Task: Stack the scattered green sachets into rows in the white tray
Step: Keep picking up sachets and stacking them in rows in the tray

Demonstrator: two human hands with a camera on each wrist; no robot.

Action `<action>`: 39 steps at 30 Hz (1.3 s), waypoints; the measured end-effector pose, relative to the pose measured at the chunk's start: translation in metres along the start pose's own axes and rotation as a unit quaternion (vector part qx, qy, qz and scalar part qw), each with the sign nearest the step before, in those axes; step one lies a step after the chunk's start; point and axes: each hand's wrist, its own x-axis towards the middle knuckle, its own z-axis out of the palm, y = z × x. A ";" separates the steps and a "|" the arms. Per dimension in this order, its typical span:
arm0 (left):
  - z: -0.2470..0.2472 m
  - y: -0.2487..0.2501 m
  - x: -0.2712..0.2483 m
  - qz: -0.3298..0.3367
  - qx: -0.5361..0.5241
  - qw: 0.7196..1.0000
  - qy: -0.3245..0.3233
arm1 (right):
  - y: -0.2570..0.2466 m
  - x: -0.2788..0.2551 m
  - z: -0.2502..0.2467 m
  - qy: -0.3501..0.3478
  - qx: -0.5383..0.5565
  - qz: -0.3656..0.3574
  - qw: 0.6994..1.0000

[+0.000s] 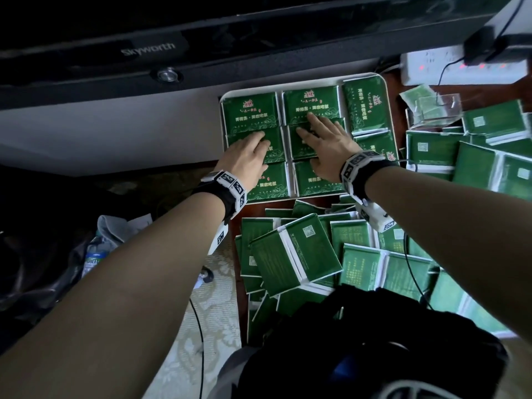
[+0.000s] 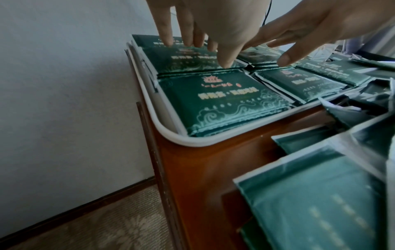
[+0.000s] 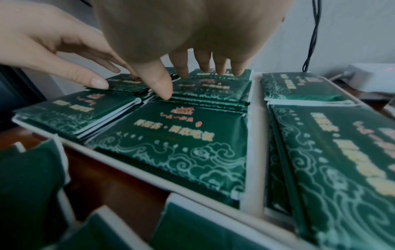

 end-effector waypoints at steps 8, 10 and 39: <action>-0.040 0.052 0.004 0.017 0.015 1.000 -0.020 | 0.003 -0.054 -0.038 0.040 0.104 0.066 0.992; -0.057 0.081 0.010 0.001 -0.004 0.999 -0.052 | 0.011 -0.075 -0.048 0.044 0.109 0.085 0.989; -0.060 0.621 0.081 0.161 0.031 0.967 -0.194 | 0.427 -0.489 0.119 -0.069 0.105 0.374 0.919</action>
